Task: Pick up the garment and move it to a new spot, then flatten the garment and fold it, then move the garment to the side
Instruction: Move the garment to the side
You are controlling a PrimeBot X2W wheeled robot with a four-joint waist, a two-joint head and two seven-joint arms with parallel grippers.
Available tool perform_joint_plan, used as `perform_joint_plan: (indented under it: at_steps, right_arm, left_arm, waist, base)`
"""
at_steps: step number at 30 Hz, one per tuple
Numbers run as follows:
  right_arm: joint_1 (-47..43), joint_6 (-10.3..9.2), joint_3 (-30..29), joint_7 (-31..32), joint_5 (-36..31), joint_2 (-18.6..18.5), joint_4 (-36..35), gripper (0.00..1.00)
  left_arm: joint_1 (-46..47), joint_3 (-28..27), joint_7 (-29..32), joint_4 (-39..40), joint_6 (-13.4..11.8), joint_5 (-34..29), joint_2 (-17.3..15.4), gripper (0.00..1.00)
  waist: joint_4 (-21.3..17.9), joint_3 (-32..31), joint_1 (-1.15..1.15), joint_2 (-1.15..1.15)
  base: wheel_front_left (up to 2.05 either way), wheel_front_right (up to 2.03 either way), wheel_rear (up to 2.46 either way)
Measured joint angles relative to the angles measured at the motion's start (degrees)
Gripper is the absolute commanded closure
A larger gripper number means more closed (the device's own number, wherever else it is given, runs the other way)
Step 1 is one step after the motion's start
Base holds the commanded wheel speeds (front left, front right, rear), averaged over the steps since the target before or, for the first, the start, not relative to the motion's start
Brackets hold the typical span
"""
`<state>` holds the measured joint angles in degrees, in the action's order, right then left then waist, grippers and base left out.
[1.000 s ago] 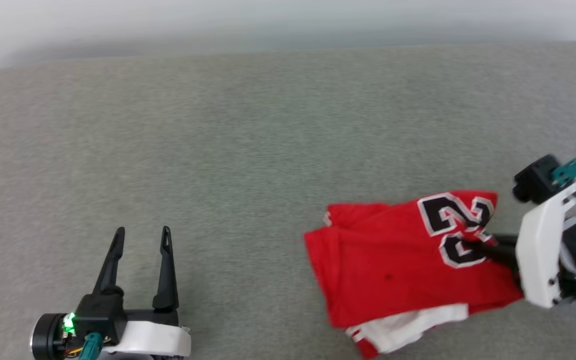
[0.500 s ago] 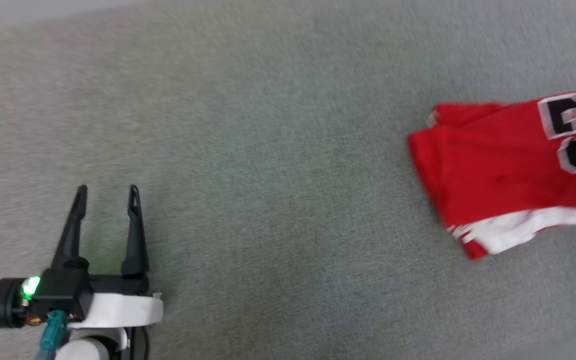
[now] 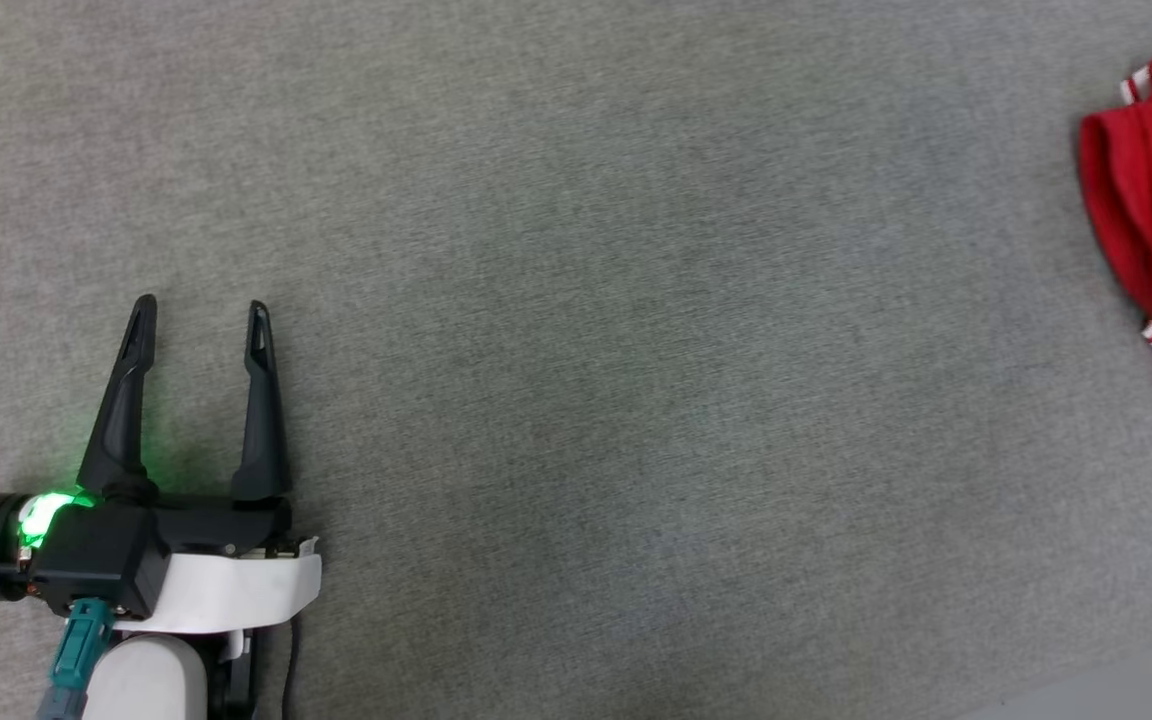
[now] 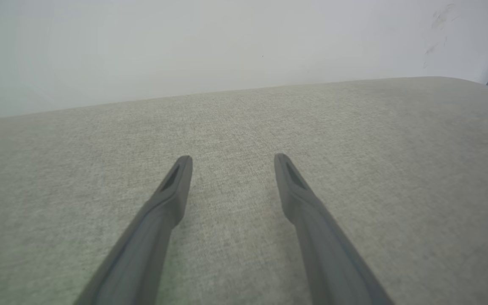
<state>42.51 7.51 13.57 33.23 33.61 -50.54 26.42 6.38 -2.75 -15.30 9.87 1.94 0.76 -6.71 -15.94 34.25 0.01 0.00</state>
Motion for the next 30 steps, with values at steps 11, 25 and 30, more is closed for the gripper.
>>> perform_joint_plan:
  at_steps: [11,25,30]
  right_arm:
    - [-1.2,0.01,-5.5,-3.0,-9.4,4.5,4.7,0.0]
    - [-2.5,0.0,-17.4,-37.5,-30.4,12.9,3.0,0.0]
    - [-5.0,0.0,-19.5,-46.7,-34.0,21.0,-0.1,0.0]
  left_arm:
    - [-1.0,0.8,0.1,-2.7,-0.5,0.5,1.4,0.0]
    - [-8.7,1.4,0.1,-5.2,-2.8,2.1,3.3,0.0]
    - [-10.7,1.7,0.1,-6.1,-3.3,2.5,3.5,0.0]
  waist:
    - [1.9,-4.9,0.0,0.0]
    - [7.0,-19.0,-0.01,0.0]
    - [9.9,-22.3,-0.01,0.0]
  base:
    - [0.0,0.0,0.0]
    - [0.0,0.0,0.0]
    - [0.0,0.0,0.0]
